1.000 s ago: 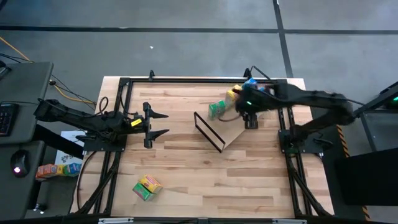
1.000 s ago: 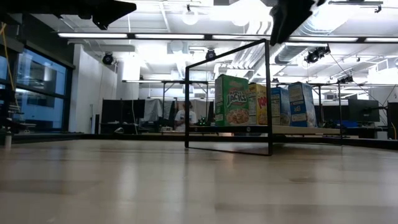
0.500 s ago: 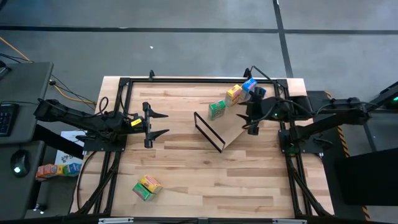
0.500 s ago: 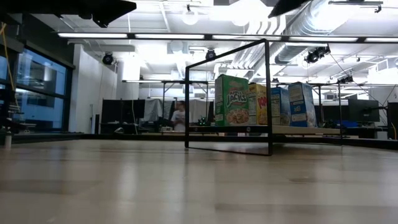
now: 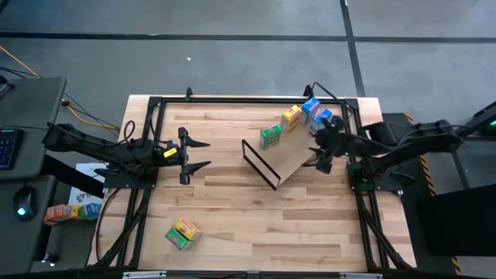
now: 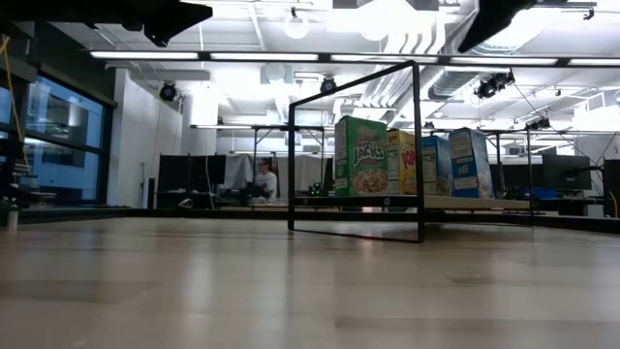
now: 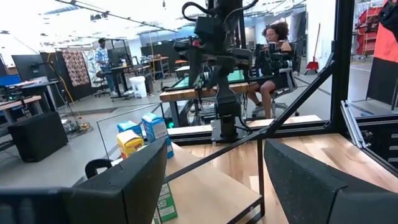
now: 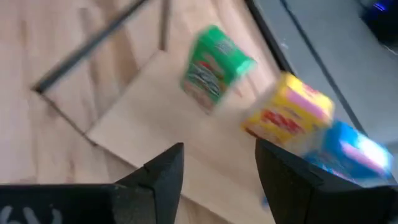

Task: Stack cereal on shelf
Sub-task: Put the yellow cereal box on the shelf aligned with the yellow cereal box

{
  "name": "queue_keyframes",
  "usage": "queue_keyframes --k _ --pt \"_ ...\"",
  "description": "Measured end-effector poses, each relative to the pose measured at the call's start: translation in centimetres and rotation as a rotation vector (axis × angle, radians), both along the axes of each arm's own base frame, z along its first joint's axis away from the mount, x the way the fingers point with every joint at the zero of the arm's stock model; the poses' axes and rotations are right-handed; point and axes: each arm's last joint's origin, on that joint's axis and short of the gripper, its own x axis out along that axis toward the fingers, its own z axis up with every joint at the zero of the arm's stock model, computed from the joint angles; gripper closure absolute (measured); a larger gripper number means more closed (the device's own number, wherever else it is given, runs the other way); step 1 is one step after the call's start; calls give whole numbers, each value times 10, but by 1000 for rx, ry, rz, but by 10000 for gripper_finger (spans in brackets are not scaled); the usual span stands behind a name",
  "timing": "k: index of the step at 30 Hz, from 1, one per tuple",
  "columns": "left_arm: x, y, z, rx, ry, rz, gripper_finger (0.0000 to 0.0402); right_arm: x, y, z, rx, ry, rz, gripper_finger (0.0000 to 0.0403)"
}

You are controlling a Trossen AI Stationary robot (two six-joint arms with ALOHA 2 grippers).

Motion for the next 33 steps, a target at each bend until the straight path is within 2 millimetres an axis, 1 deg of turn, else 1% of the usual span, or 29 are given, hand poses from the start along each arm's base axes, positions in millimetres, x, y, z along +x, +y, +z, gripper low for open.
queue_keyframes --k 3,5,8,11,13,15,17,18,20,22,24,26,29,33 --pt "0 0 0 -7 -1 -1 143 -10 11 4 -19 -62 -16 219" --pt "0 0 0 -19 -2 -2 143 -11 21 0 -42 -134 23 219" --pt "0 0 0 -38 -4 -3 143 -8 36 -23 -106 -261 92 219" --pt "0 0 0 -45 -3 -4 143 0 46 -58 -148 -407 150 219" --pt "0 0 0 -63 -6 -6 143 6 49 -79 -169 -519 189 219" --pt "0 0 2 -96 -14 -22 143 10 50 -90 -193 -649 230 219" --pt "1 -2 10 -144 -38 -73 143 8 49 -98 -246 -732 266 219" --pt "1 -4 15 -154 -44 -119 143 7 48 -98 -274 -767 281 219" --pt "3 -9 21 -150 5 -213 143 4 47 -96 -331 -807 287 219" --pt "4 -15 25 -151 96 -262 143 3 46 -92 -374 -821 293 219" --pt "6 -21 31 -158 194 -286 143 3 47 -87 -381 -836 291 219" --pt "7 -28 31 -169 316 -307 143 3 46 -83 -376 -851 286 219" --pt "8 -43 31 -213 463 -354 143 3 47 -83 -378 -848 287 219" --pt "4 -69 33 -297 587 -440 143 4 47 -84 -374 -838 290 219"
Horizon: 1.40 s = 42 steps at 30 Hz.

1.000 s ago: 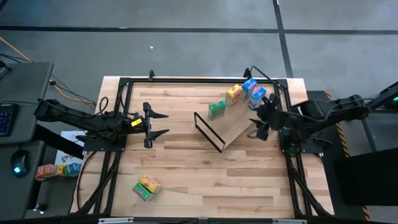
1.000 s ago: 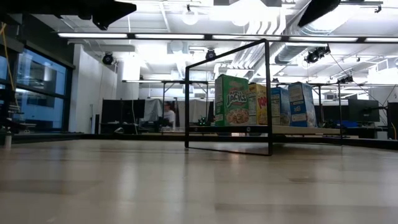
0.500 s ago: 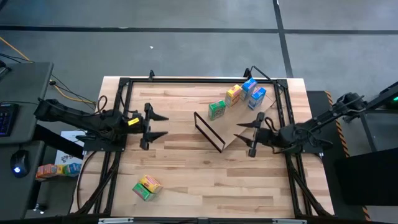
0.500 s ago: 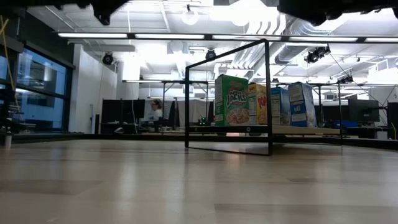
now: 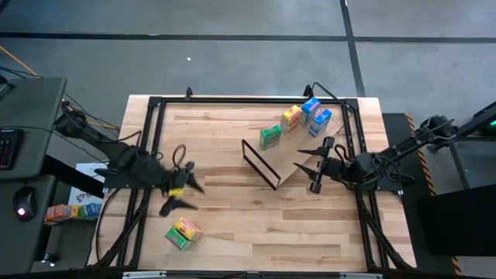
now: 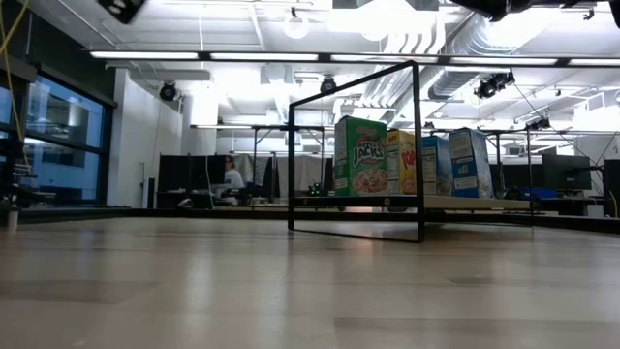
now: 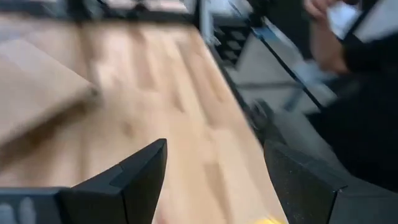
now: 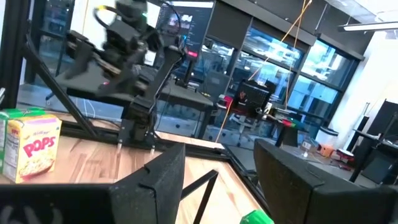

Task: Stack cereal on shelf
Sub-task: Put the yellow cereal box on the shelf aligned with the yellow cereal box

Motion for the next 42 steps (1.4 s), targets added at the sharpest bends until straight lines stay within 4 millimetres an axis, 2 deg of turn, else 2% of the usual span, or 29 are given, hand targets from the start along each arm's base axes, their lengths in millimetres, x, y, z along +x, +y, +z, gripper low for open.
queue_keyframes --k 4,11,19,27,42 --pt "-9 -23 -4 -6 77 -89 143 0 0 -2 2 19 2 219" --pt "-16 -53 -22 106 141 -158 143 1 1 -6 16 50 7 219" --pt "-14 -75 -42 105 234 -162 143 1 1 -7 10 64 7 219" --pt "-9 -81 -56 159 279 -141 143 1 1 -9 25 76 9 219" --pt "-11 -78 -61 179 339 -116 143 1 1 -11 32 93 10 219"
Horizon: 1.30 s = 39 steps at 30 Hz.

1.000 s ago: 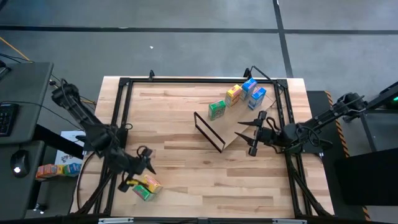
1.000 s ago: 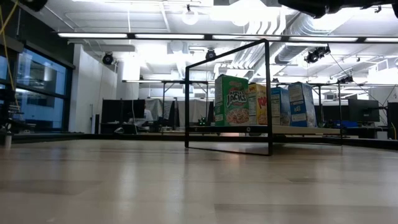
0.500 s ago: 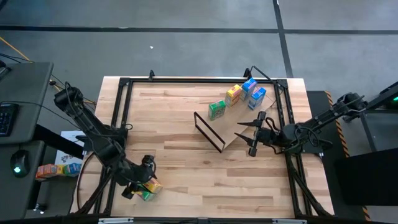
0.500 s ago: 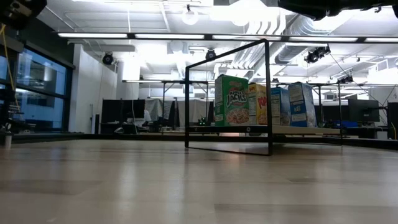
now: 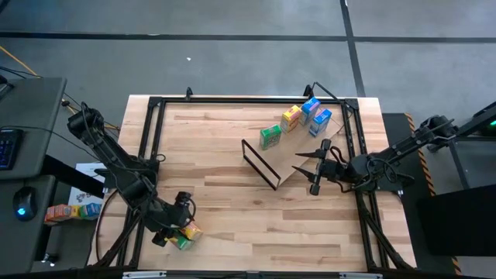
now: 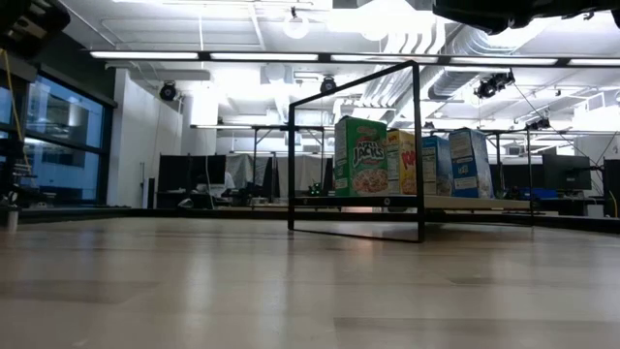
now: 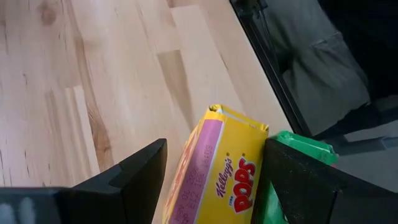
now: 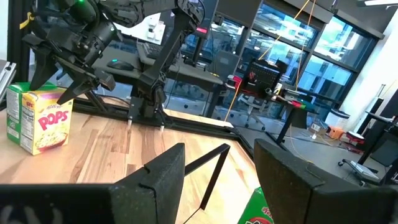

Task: Stack cereal on shelf
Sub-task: Put the yellow cereal box on the shelf aligned with the yellow cereal box

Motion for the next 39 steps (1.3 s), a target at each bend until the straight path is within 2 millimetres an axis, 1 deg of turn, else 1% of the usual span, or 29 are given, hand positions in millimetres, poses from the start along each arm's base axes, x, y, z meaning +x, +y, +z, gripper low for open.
queue_keyframes --k 8,13,16,20,23,28,33,39 --pt "0 1 -1 21 6 -11 143 0 0 0 -1 3 0 219" --pt "7 1 -10 45 42 15 143 0 0 0 -1 3 0 219" --pt "10 -1 -19 52 97 -10 143 0 0 -1 -3 5 0 219" --pt "14 -3 -27 79 125 -19 143 0 0 -1 -6 12 0 219" --pt "16 -3 -30 83 136 -15 143 0 0 -2 5 13 0 219" --pt "19 1 -29 80 134 4 144 0 0 -2 10 12 1 219" --pt "23 7 -28 78 131 28 167 0 0 -2 10 12 1 219" --pt "25 9 -28 120 112 -29 225 0 0 -2 10 13 1 219"
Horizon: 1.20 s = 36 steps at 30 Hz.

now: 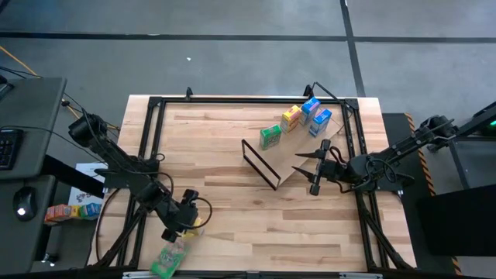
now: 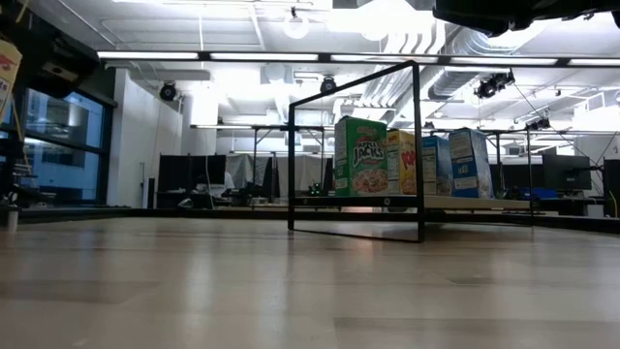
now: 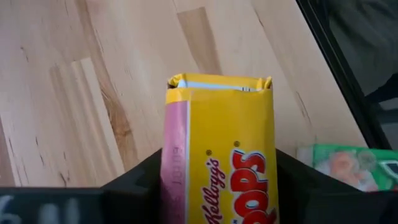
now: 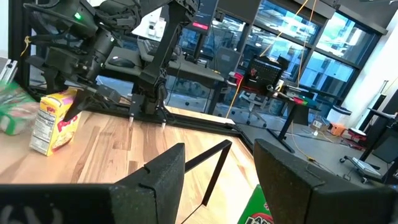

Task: Stack cereal on shelf
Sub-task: Put the yellow cereal box on the shelf aligned with the yellow cereal box

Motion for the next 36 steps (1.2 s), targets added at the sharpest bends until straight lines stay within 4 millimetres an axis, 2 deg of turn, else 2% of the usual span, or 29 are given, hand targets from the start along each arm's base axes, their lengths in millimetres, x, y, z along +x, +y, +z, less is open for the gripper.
queue_keyframes --k 8,14,17,23,26,29,33,36 --pt "0 2 0 22 1 -15 295 0 0 -1 -3 6 0 219" --pt "5 5 3 59 -36 4 296 0 0 -1 -3 6 0 219" --pt "16 8 19 76 -95 57 293 0 0 -1 -3 6 0 219" --pt "37 18 70 157 -180 56 293 0 0 -1 -3 6 0 219" --pt "47 25 108 230 -270 58 292 0 0 -1 7 4 0 219" --pt "55 34 152 351 -431 90 292 0 0 -1 48 -6 2 219" --pt "68 57 205 530 -666 260 292 0 0 0 55 -14 1 219" --pt "81 86 232 495 -788 385 292 -1 -1 7 -15 -57 -17 219"
